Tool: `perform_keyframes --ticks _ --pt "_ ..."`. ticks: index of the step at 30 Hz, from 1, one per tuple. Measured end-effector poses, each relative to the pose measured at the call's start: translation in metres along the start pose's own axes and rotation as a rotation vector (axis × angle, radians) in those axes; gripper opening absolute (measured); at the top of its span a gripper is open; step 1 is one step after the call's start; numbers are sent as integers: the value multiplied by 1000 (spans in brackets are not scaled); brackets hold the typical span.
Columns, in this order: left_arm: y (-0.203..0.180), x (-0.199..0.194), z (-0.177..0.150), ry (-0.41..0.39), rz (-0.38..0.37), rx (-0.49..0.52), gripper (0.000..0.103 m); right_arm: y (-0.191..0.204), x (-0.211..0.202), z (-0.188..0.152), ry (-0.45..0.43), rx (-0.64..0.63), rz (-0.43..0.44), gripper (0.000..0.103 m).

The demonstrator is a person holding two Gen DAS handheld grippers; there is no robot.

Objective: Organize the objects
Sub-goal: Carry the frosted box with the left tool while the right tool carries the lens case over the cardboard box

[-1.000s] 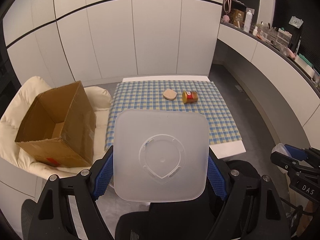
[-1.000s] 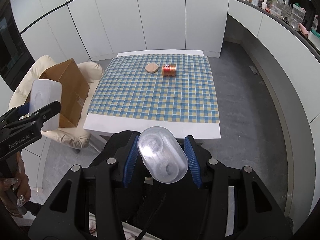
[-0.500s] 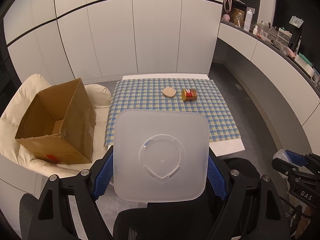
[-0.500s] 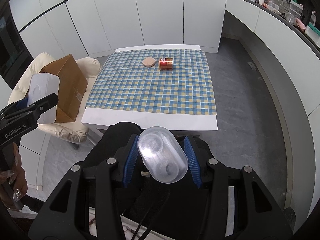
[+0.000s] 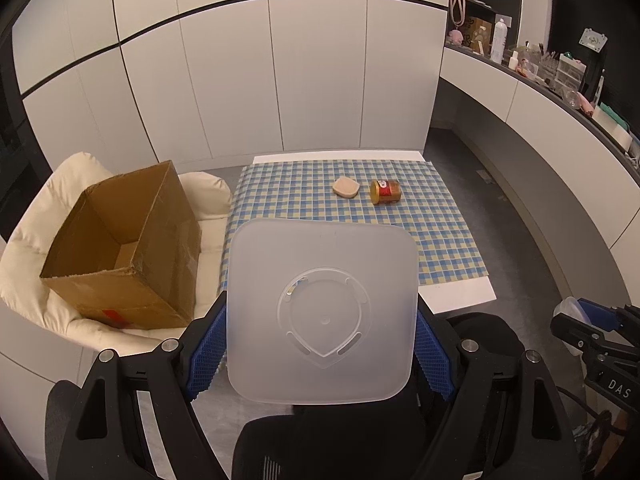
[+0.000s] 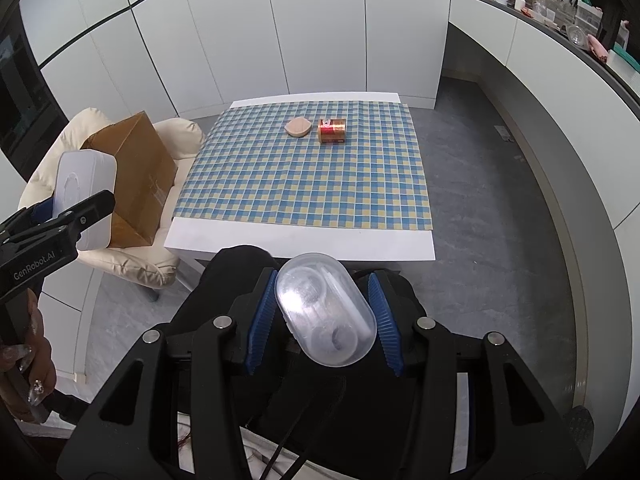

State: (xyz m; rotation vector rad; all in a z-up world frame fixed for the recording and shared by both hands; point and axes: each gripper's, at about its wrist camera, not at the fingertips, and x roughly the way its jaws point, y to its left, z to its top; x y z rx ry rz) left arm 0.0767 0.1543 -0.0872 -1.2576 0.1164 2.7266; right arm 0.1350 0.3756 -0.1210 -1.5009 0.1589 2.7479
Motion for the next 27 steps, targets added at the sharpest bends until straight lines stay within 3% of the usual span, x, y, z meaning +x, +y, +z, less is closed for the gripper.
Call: perform_keyframes --ticks 14,27 --pt "27 -3 -11 15 42 -50 82 11 8 3 11 -42 18 49" --pt "79 -8 -24 27 121 -155 82 60 26 15 27 -161 95 49"
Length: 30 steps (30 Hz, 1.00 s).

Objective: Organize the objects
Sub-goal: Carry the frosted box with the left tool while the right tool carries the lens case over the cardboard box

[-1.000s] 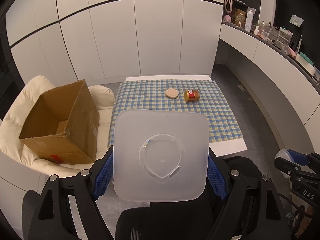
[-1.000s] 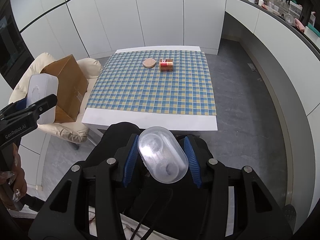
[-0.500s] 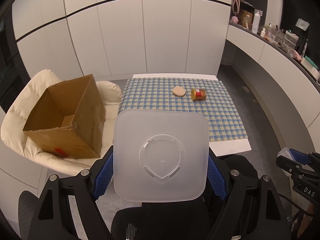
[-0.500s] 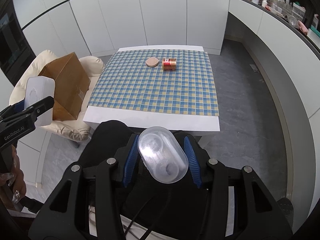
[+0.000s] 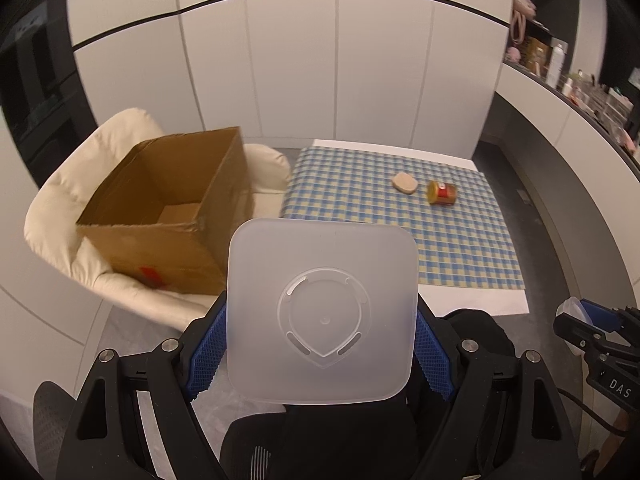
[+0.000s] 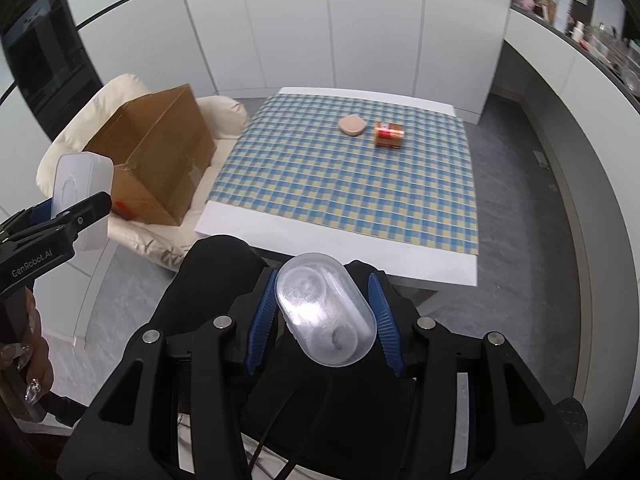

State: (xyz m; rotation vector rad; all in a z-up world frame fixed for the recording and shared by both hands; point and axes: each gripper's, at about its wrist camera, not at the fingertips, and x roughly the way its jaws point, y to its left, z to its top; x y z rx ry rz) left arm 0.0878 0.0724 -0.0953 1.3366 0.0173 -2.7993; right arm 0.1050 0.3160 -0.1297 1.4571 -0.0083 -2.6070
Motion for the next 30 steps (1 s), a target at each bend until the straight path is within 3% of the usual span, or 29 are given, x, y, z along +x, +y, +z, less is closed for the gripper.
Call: perform_keyframes --ticks 21,30 --pt "86 -17 -20 -18 144 -144 82 104 21 16 14 -238 130 49" --pt "132 -22 -33 -2 203 -250 82 153 37 16 52 -354 188 49"
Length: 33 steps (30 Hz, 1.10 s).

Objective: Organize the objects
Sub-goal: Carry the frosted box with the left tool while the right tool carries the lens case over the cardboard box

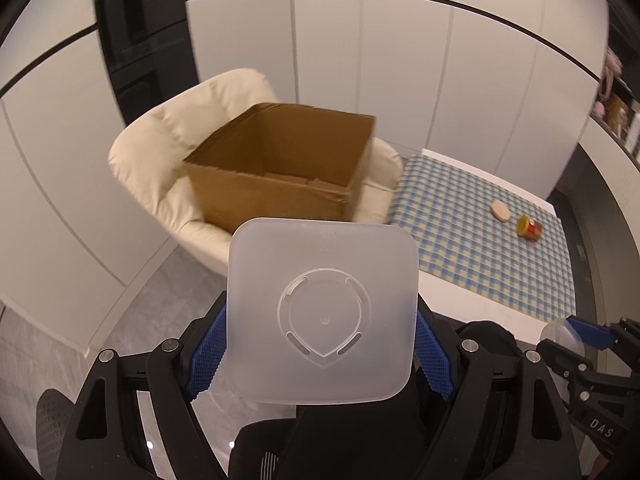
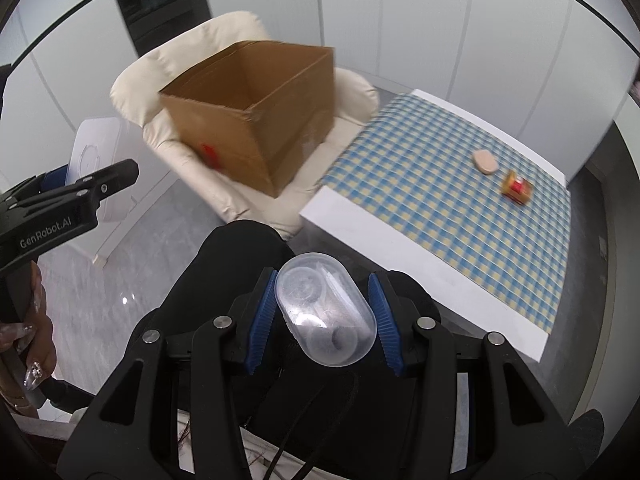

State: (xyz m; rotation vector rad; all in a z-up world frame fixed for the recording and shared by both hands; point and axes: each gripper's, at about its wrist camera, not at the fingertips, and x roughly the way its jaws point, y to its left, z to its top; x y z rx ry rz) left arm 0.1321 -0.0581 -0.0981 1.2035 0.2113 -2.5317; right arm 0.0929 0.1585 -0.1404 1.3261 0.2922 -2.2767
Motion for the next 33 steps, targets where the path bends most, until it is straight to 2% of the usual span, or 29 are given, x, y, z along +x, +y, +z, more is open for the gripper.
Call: perform_keyframes --ticks 9,15,18,23,28,33 --pt "38 11 4 7 51 -78 82 46 26 29 25 -118 53 49" --pt "63 31 13 29 74 -148 83 74 49 50 47 -194 49 49" --pt "73 44 22 44 54 -189 83 78 56 60 39 -194 52 49" --pt "82 56 35 23 90 -194 83 76 71 73 55 -179 65 49" --pt "93 74 56 20 95 -213 82 74 89 97 45 -172 50 49" --pt "98 95 91 18 32 -215 83 76 108 134 21 -193 9 49"
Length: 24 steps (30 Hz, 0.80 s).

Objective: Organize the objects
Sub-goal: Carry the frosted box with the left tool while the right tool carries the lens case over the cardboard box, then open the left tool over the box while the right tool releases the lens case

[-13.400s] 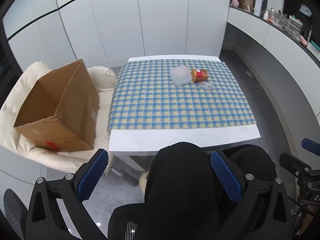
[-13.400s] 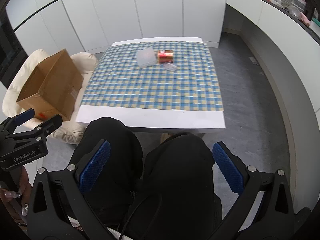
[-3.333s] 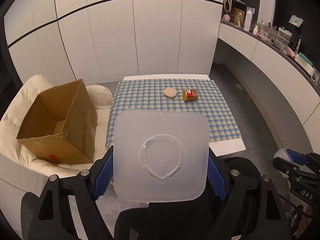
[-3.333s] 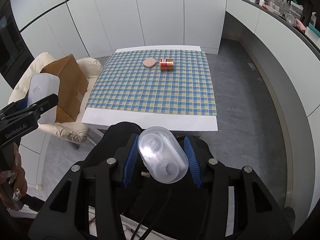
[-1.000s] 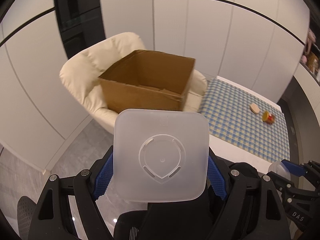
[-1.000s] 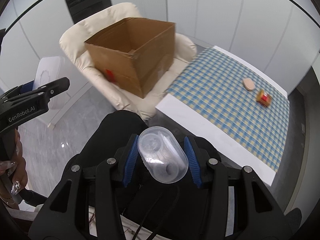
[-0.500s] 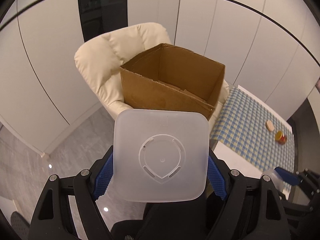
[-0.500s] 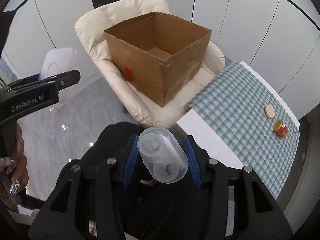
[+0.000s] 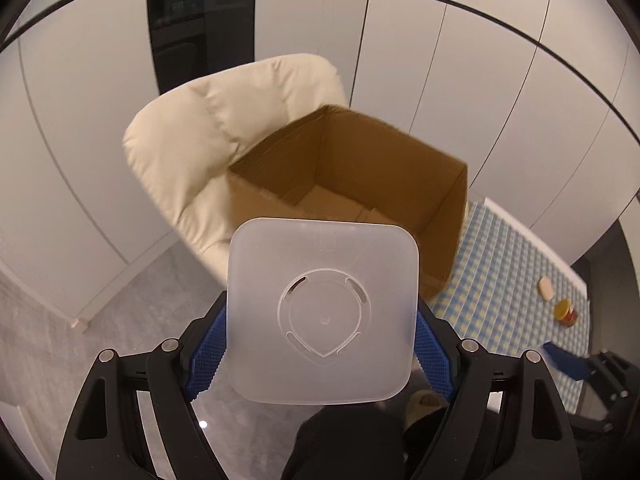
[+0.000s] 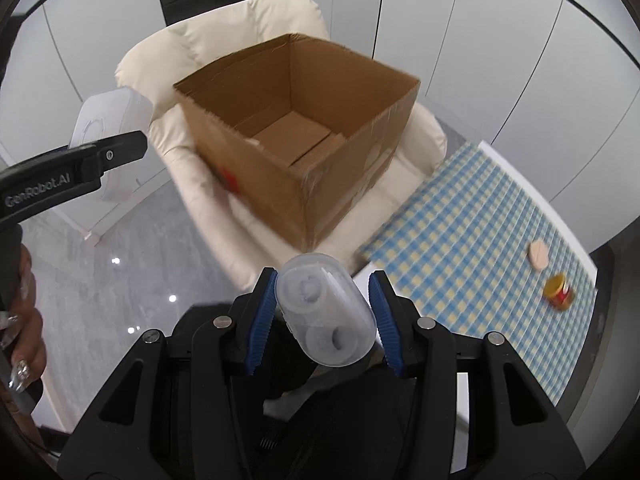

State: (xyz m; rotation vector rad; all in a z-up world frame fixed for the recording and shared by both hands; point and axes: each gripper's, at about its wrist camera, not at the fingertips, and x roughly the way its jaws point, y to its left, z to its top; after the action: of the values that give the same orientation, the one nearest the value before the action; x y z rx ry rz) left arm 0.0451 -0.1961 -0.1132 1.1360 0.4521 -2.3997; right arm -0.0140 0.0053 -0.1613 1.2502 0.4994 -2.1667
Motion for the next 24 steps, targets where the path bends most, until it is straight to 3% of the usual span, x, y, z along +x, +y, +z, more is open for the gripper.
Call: perform_keyframes --ticks 4,10,18,24 --pt "-12 19 31 -39 -8 9 83 -4 18 32 -1 30 54 49" --pt "-26 51 70 -49 74 56 83 -4 35 88 -51 29 51 49" --pt "-25 108 106 -12 118 72 83 -15 88 148 -22 58 73 49" --pt "-24 146 114 42 133 76 83 -23 130 168 21 76 80 49"
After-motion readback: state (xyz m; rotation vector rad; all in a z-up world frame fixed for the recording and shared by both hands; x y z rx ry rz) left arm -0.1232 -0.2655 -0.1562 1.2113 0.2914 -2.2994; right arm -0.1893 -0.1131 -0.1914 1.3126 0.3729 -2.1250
